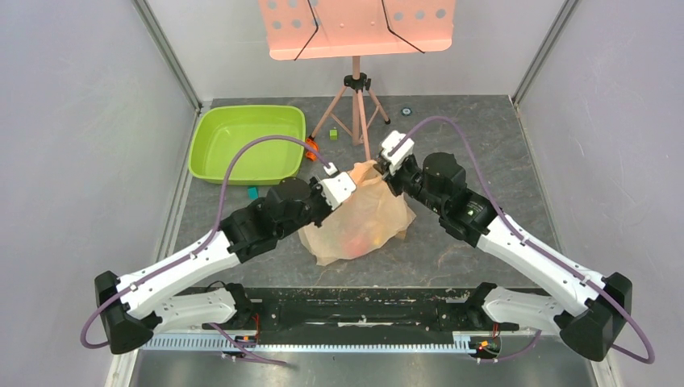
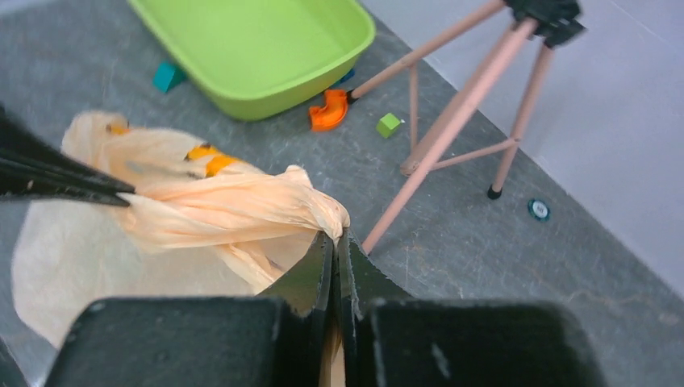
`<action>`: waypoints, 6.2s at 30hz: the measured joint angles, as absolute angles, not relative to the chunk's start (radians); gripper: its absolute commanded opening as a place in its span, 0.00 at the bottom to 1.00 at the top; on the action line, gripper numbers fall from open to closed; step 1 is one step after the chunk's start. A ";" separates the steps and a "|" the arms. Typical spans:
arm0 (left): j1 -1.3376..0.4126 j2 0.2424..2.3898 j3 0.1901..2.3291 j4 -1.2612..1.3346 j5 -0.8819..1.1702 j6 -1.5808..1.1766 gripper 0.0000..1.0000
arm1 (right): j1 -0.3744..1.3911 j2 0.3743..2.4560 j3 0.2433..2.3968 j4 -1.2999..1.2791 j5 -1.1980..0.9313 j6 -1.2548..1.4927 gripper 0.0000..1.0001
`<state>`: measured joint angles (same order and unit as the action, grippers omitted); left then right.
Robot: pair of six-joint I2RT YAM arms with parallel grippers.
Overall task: Take the fake fruits out of the plastic bag
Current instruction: Untie the plastic bag at the center of the board, then adjust the plastic bag at the center of the board.
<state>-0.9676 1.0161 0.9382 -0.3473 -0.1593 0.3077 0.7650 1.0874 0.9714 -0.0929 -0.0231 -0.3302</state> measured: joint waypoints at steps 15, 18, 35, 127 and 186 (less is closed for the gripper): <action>-0.701 1.011 0.999 -0.103 -0.262 0.027 0.02 | 0.614 1.026 0.969 0.136 0.215 0.180 0.00; -0.683 1.008 0.991 -0.027 -0.212 -0.014 0.02 | 0.588 1.004 0.926 0.177 0.233 0.254 0.01; -0.680 0.931 0.680 0.265 0.248 -0.022 0.02 | 0.578 0.892 0.709 0.171 -0.111 -0.136 0.88; -0.609 0.839 0.610 0.462 0.588 -0.186 0.02 | 0.588 0.852 1.066 -0.107 -0.265 0.054 0.48; -0.841 1.149 1.443 -0.356 0.121 -0.344 0.02 | 0.942 0.972 0.648 0.025 0.197 0.412 0.00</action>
